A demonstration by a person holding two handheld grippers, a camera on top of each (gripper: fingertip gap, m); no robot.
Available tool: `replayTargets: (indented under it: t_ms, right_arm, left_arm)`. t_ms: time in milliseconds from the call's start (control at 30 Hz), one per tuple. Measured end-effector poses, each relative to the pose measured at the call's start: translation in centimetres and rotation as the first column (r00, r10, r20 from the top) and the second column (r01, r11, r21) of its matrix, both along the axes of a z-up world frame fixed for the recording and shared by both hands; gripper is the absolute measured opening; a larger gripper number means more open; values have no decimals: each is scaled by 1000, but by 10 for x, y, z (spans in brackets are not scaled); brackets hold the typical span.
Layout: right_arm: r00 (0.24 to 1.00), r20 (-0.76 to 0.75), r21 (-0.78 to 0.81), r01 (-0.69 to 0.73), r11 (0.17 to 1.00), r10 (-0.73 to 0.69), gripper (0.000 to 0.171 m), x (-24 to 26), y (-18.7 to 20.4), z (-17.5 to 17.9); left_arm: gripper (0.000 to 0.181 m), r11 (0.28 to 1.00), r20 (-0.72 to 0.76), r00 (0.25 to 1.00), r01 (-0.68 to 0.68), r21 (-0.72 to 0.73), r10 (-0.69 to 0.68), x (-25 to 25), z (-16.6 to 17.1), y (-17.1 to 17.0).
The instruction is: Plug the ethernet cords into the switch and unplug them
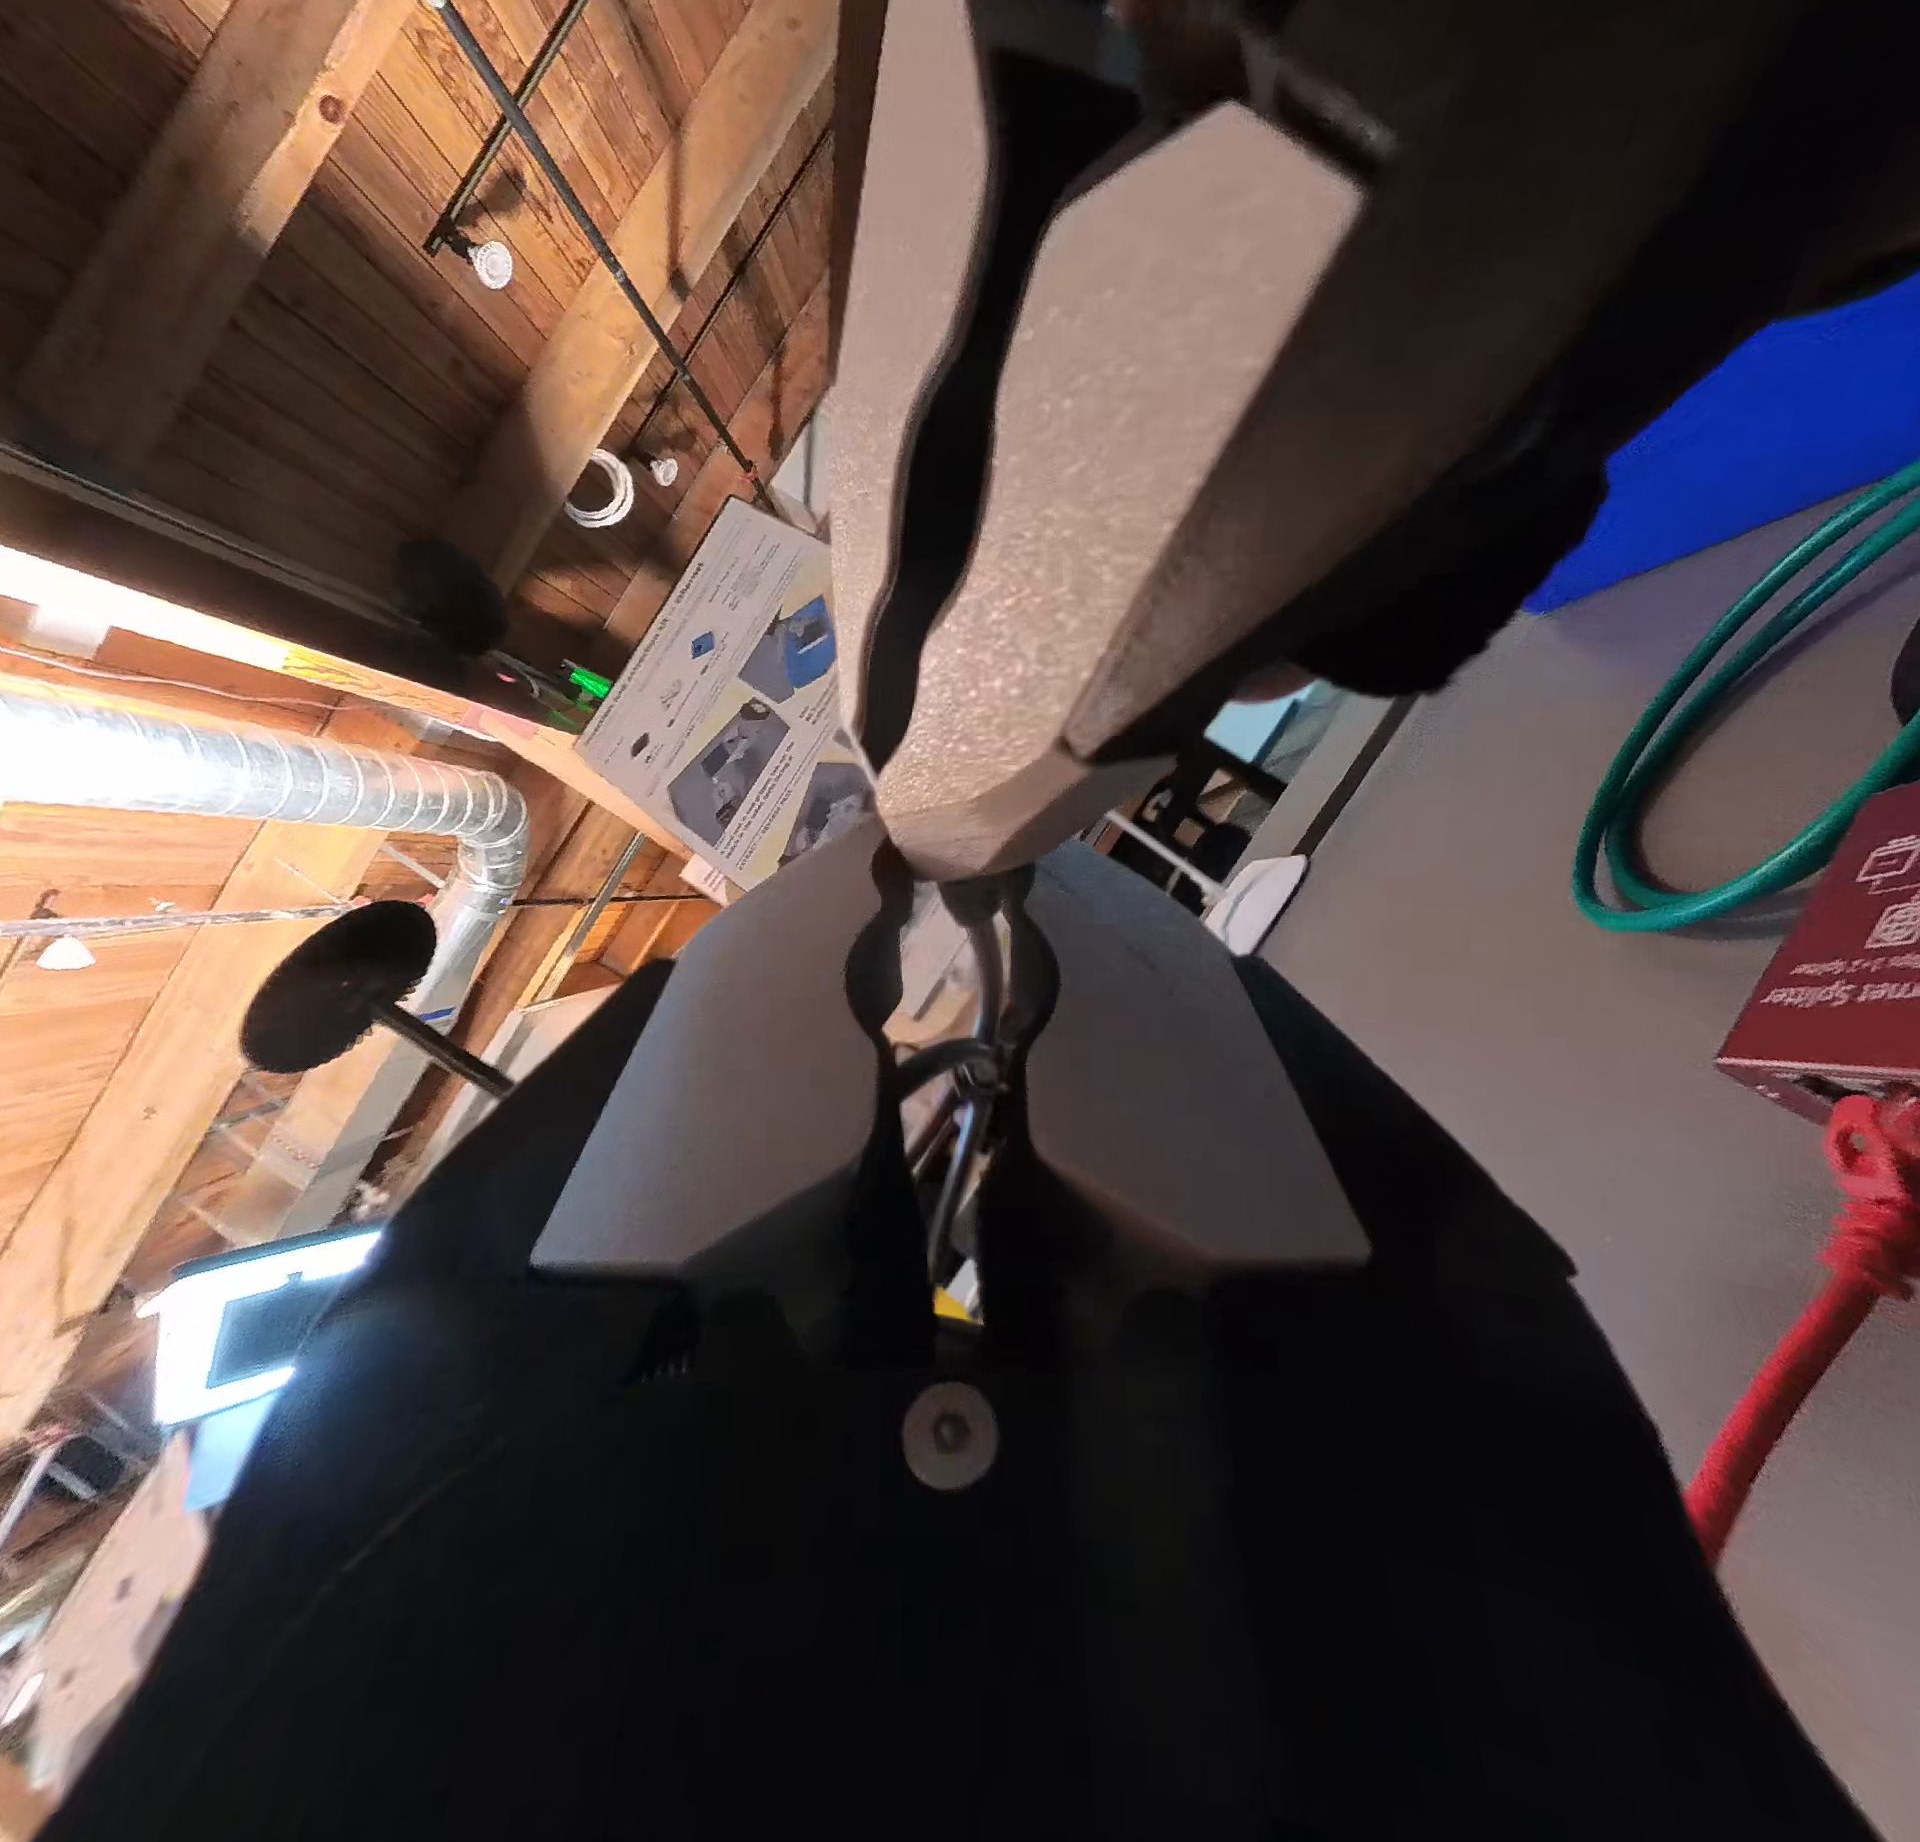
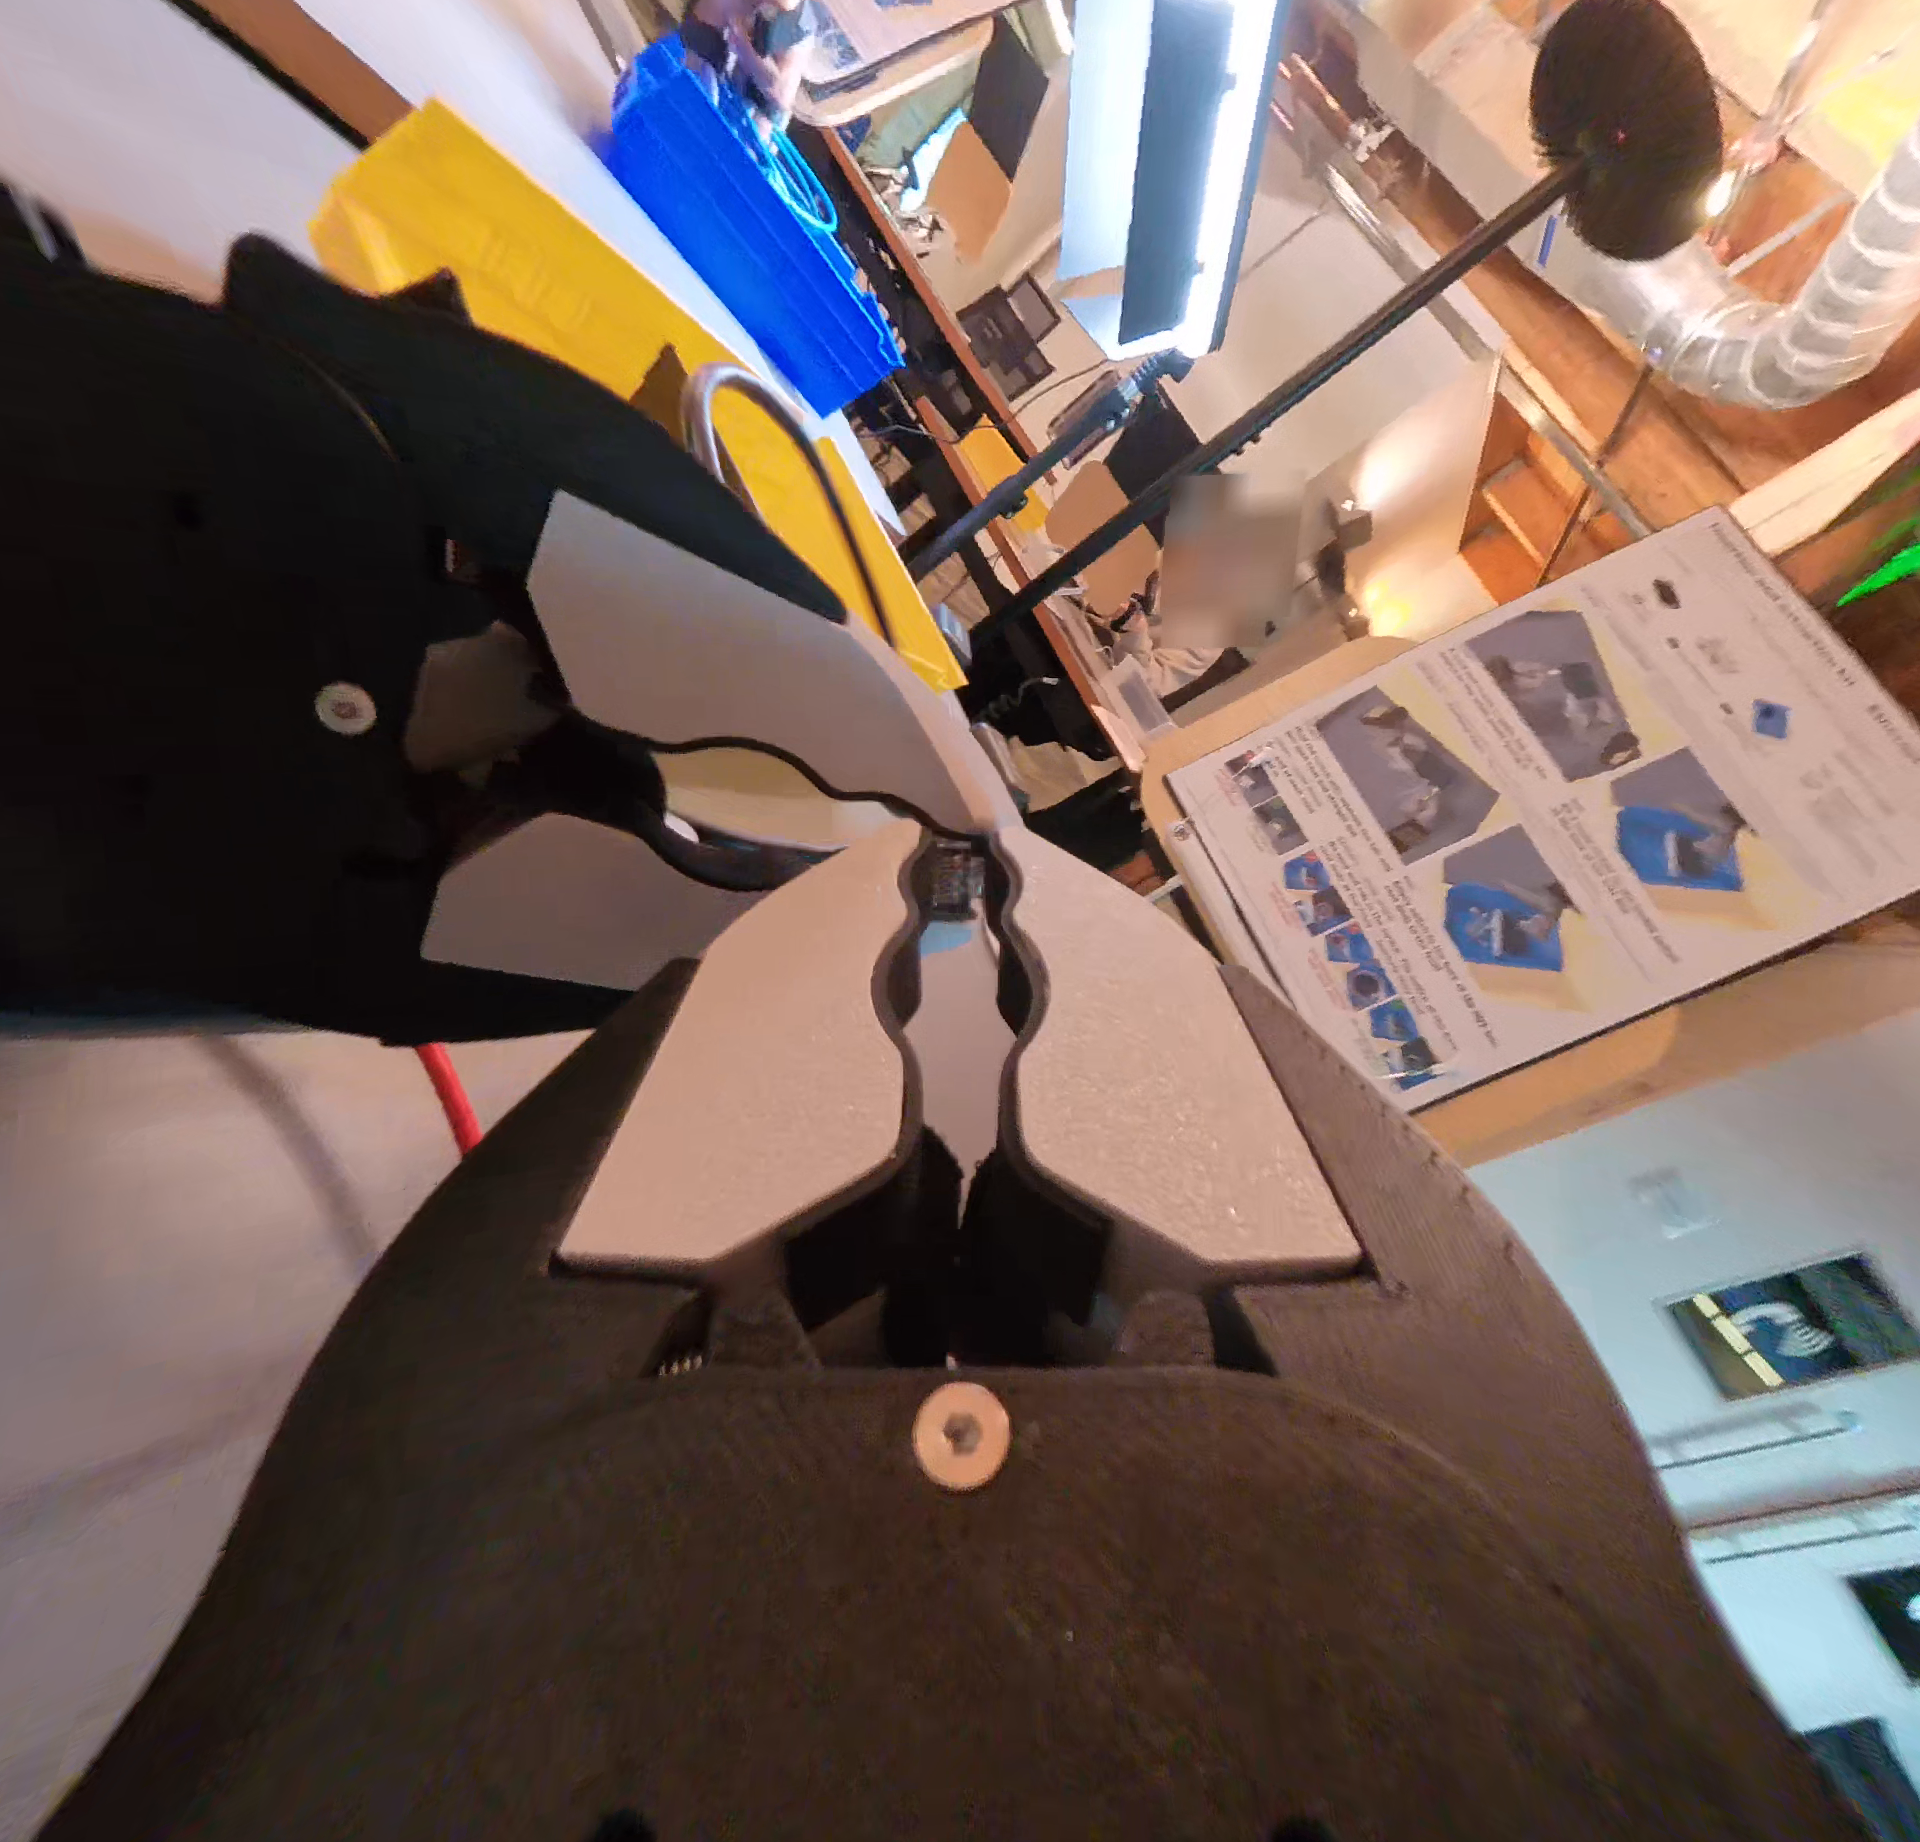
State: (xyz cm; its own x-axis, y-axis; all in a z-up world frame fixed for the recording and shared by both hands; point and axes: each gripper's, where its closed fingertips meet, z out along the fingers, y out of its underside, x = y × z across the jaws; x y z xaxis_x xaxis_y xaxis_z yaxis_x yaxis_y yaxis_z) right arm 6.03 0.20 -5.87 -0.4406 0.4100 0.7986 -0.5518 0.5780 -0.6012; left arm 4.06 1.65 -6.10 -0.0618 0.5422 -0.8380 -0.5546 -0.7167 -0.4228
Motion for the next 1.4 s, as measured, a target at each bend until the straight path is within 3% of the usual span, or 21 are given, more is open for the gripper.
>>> replayTargets:
  t_ms: [200, 433, 533, 633, 700, 767, 867, 933, 1033, 1133, 1200, 1300, 1400]
  right_arm:
    - [995, -33, 15, -96, 995, 97, 8, 3, 4, 1]
    - [996, -91, 68, -13, 998, 20, 8, 3, 9, -4]
    - [993, -112, 95, -32, 995, 42, 8, 2, 15, -5]
    - [989, -143, 143, -21, 990, 41, 8, -5, 31, -6]
    - [982, -181, 200, -23, 980, 60, 8, -6, 42, -7]
    - [967, -227, 294, -47, 955, 117, 8, -1, 48, -12]
    - [947, -218, 406, -134, 904, 238, 8, 13, 50, -20]
    - [935, -193, 421, -194, 886, 297, 8, 21, 50, -19]
    - [913, -158, 386, -294, 874, 377, 8, 37, 48, -10]
    - [870, -142, 344, -403, 848, 472, 8, 57, 42, -1]
    - [839, -152, 320, -459, 829, 523, 9, 68, 39, 6]
    - [817, -179, 293, -487, 823, 548, 8, 76, 40, 14]
    - [809, -181, 269, -506, 819, 560, 8, 78, 43, 13]
  left_arm:
    - [16, 999, 16, 999, 37, -10, -36, 5, -1, 6]
    - [15, 999, -34, 999, -10, -52, 9, 4, -5, 8]
    - [17, 995, 64, 996, 69, -72, -64, 4, -9, 14]
    - [24, 969, 266, 940, 239, -65, -214, 11, -14, 14]
    - [28, 936, 444, 837, 351, 10, -318, 21, -14, 7]
    - [32, 871, 570, 682, 472, 136, -459, 41, -6, -2]
    - [43, 677, 675, 384, 697, 236, -630, 86, 12, -13]
    - [48, 571, 677, 290, 788, 233, -676, 94, 31, -19]
    - [53, 482, 764, 155, 847, 223, -627, 84, 36, -13]
    - [51, 397, 852, 63, 901, 175, -519, 71, 23, 5]
    - [49, 341, 916, -48, 919, 196, -398, 73, 9, 16]
    - [36, 276, 959, -195, 928, 248, -206, 87, -14, 19]
    - [12, 297, 931, -228, 903, 311, -284, 83, -17, 31]
